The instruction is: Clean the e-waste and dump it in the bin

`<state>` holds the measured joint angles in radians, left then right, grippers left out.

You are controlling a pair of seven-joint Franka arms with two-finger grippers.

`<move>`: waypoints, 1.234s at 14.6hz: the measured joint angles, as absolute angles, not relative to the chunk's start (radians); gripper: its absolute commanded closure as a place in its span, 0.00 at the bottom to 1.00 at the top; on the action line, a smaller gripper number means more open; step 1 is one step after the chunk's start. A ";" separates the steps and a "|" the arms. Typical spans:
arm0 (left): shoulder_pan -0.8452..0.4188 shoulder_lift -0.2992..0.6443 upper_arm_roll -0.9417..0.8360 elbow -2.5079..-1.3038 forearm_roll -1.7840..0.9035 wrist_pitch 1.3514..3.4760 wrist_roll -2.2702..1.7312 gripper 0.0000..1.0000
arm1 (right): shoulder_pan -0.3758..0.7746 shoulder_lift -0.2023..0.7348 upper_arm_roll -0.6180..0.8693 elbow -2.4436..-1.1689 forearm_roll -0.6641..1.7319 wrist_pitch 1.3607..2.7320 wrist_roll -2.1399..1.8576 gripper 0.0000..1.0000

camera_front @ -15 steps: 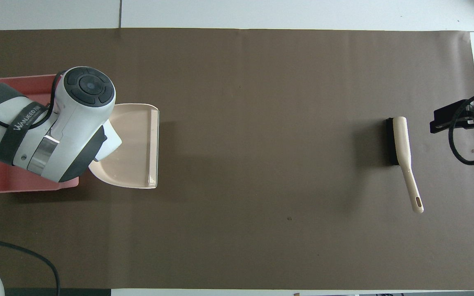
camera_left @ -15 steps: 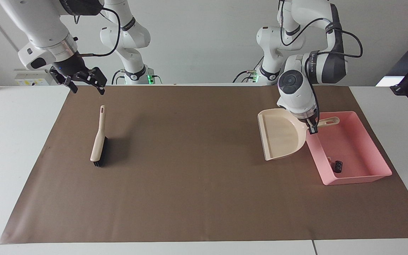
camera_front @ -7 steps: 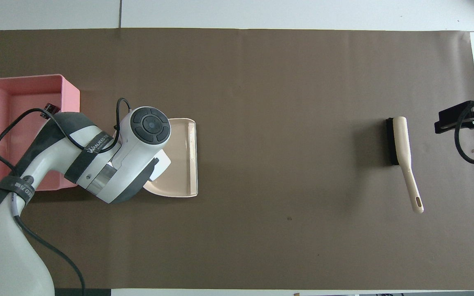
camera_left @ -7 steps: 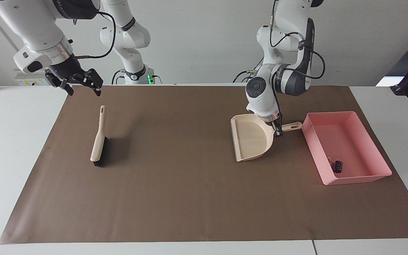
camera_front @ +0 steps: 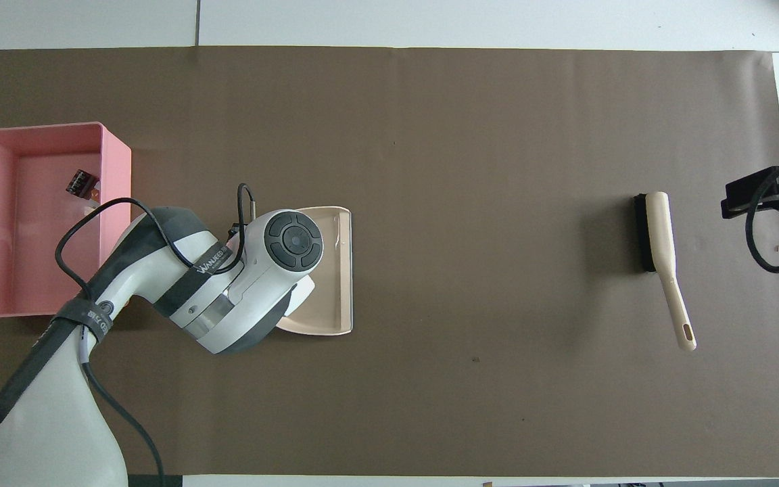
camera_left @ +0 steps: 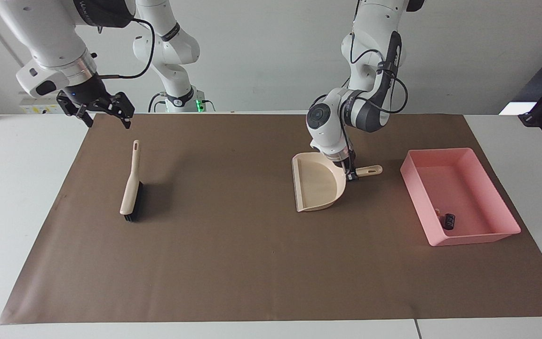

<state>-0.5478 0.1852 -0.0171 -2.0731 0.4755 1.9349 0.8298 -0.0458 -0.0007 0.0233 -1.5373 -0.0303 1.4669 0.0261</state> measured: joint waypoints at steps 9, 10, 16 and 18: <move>-0.405 0.036 0.007 -2.065 0.472 1.887 0.763 0.03 | -0.048 -0.001 0.022 -1.540 -0.032 1.465 0.022 0.00; -0.360 0.012 0.009 -2.065 0.463 1.887 0.761 0.02 | -0.048 -0.001 0.022 -1.541 -0.032 1.465 0.022 0.00; -0.121 -0.054 0.016 -2.065 0.335 1.889 0.513 0.02 | -0.047 -0.001 0.022 -1.541 -0.032 1.465 0.022 0.00; -0.058 -0.054 0.016 -2.059 0.250 1.893 0.470 0.02 | -0.047 -0.001 0.022 -1.541 -0.032 1.465 0.022 0.00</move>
<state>-0.0577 -0.0539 0.0160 -2.0587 0.2505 1.8933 0.4699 -0.0472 -0.0006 0.0217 -1.5414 -0.0317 1.4648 0.0218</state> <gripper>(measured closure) 0.022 0.000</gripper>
